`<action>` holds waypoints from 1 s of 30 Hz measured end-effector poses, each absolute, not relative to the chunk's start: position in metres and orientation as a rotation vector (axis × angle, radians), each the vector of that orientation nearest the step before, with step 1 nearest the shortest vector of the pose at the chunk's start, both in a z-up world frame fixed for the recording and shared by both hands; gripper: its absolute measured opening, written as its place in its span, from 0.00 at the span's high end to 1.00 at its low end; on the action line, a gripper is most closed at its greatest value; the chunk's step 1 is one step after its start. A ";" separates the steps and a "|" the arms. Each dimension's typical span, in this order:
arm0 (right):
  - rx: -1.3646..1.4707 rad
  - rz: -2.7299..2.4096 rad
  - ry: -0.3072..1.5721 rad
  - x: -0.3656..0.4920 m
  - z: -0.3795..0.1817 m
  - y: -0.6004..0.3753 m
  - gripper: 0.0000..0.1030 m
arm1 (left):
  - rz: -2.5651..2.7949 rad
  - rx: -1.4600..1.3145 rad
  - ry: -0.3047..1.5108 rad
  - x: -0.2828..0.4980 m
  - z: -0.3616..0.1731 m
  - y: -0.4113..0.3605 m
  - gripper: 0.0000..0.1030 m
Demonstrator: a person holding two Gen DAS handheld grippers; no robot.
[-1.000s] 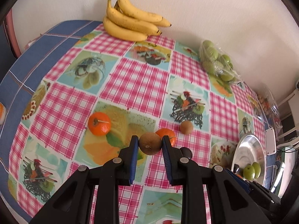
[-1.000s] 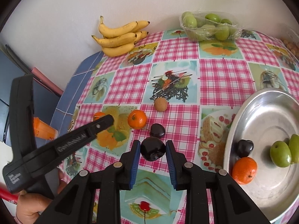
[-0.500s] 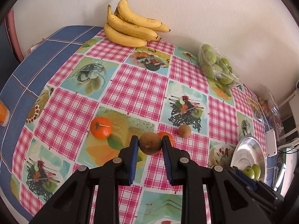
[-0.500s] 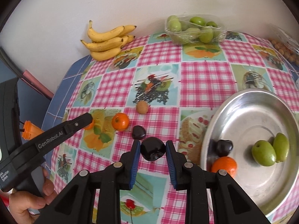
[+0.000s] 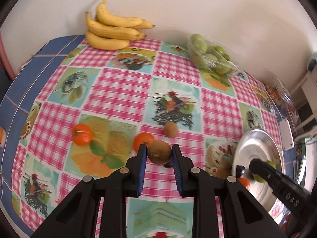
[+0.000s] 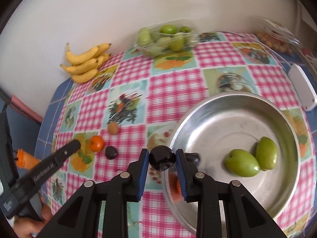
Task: Organize fruits
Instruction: 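Carry the dark plum and the brown kiwi over the steel bowl with both tools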
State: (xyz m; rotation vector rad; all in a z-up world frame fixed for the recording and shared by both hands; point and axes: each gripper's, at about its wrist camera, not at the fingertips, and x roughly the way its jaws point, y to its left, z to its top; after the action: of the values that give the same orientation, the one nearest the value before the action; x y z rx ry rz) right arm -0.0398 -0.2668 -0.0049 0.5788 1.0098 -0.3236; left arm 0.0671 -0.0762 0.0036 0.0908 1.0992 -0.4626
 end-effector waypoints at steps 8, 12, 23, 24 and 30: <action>0.664 -0.405 0.963 -0.065 -0.004 -0.304 0.71 | -0.580 0.216 1.079 0.033 0.003 -0.126 0.74; 0.690 -0.443 0.947 -0.076 -0.003 -0.318 0.71 | -0.637 0.282 1.066 0.013 0.001 -0.148 0.74; 0.758 -0.519 0.901 -0.104 -0.003 -0.351 0.71 | -0.758 0.335 1.043 -0.021 0.002 -0.184 0.74; 0.762 -0.525 0.901 -0.105 -0.003 -0.353 0.71 | -0.763 0.337 1.041 -0.022 0.002 -0.185 0.74; 0.767 -0.525 0.886 -0.104 -0.009 -0.359 0.71 | -0.776 0.359 1.021 -0.022 -0.002 -0.198 0.74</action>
State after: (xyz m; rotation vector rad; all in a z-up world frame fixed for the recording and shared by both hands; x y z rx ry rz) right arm -0.1038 -0.3586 -0.0085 0.7669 0.8864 -0.5245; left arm -0.0223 -0.1981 -0.0019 0.3593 1.0208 -0.7765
